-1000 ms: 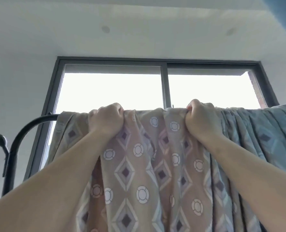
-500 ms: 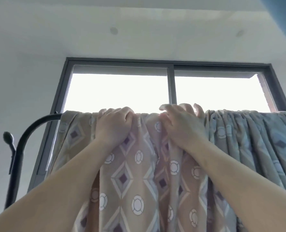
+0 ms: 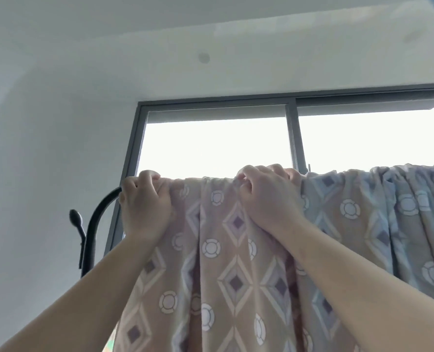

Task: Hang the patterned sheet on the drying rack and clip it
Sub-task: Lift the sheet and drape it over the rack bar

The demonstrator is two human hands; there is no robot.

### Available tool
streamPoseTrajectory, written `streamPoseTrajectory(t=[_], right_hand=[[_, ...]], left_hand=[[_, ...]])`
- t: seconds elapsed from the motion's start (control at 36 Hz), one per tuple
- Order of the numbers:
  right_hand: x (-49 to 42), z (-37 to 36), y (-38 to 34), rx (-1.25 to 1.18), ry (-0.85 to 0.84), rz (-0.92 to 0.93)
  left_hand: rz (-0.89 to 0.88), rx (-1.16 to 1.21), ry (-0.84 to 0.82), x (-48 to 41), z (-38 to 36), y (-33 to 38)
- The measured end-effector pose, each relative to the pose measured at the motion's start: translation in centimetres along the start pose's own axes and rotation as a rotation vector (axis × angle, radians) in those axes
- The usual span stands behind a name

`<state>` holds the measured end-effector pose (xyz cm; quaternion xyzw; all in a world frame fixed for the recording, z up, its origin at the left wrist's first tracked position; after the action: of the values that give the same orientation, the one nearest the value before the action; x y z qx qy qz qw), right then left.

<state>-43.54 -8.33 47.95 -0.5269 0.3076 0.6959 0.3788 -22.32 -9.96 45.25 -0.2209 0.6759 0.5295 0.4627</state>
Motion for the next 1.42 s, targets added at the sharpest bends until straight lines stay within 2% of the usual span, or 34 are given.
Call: streamPoseTrajectory(t=[0.17,0.39,0.5,0.61,0.78,0.83,0.89,0.94,0.97,1.06,1.11,1.17,1.19,1.25,1.33,1.36,1.42], right_hand=[[-0.1,-0.1,-0.6,0.009,0.03,-0.034],[-0.8,-1.9,-3.1,-0.008,0.037,-0.058],[-1.2,-3.1,-4.5,-0.027,0.057,-0.054],[-1.3,-3.6,-4.9,-0.016,0.075,-0.058],[-1.5,-3.9,-4.9,0.003,0.086,-0.058],[-1.5,-3.9,-4.8,0.0,0.088,-0.055],[-1.5,-4.0,-4.6,0.003,0.084,-0.041],[-1.5,-3.9,-4.5,0.01,0.086,-0.02],[-1.4,-3.9,-4.4,0.013,0.086,-0.014],[-1.5,-3.8,-4.2,0.019,0.091,-0.009],[-1.6,-3.8,-4.4,0.017,0.095,-0.005],[-1.6,-4.0,-4.6,0.018,0.1,-0.001],[-1.6,-4.1,-4.8,0.023,0.105,0.003],[-1.6,-4.5,-5.3,0.038,0.119,0.013],[-1.6,-5.0,-6.0,0.045,0.12,0.016],[-1.6,-5.2,-6.3,0.046,0.115,0.019],[-1.5,-5.3,-6.5,0.047,0.114,0.029]], left_hand=[[0.012,0.063,-0.1,-1.7,0.7,-1.7],[-0.24,-0.166,-0.21,-1.8,0.2,-1.1],[-0.31,-0.156,-0.232,-2.2,-0.5,-0.9],[-0.395,-0.185,-0.101,-2.3,0.1,-0.6],[-0.677,-0.644,0.104,-1.8,-0.1,1.4],[-0.739,-0.724,0.197,-2.3,0.5,2.0],[-0.764,-0.73,0.208,-2.8,1.0,2.2],[-0.697,-0.624,0.118,-3.9,1.1,1.6],[-0.575,-0.501,0.065,-5.2,1.5,0.7],[-0.039,-0.119,-0.105,-8.7,2.2,-4.5],[0.223,0.014,-0.116,-10.0,2.7,-7.9],[0.375,0.072,-0.062,-10.5,3.4,-10.7],[0.407,0.071,-0.051,-10.5,3.6,-11.7],[0.36,-0.016,-0.092,-10.4,3.2,-12.5],[0.234,-0.381,-0.249,-9.2,1.8,-12.3],[0.187,-0.461,-0.244,-8.8,1.8,-11.6],[0.021,-0.402,-0.133,-7.8,2.0,-8.7]])
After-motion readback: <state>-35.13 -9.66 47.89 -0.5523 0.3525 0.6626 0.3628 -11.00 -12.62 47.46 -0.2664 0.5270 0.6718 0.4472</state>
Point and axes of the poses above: each hand's wrist, its own x-axis away from the middle knuckle, its own z-axis out of the back of the hand, y = z × x, the point moved 9 cm from there along -x, towards the middle knuckle, and after that the axes turned 9 degrees about -x, right-handed, at the moved point
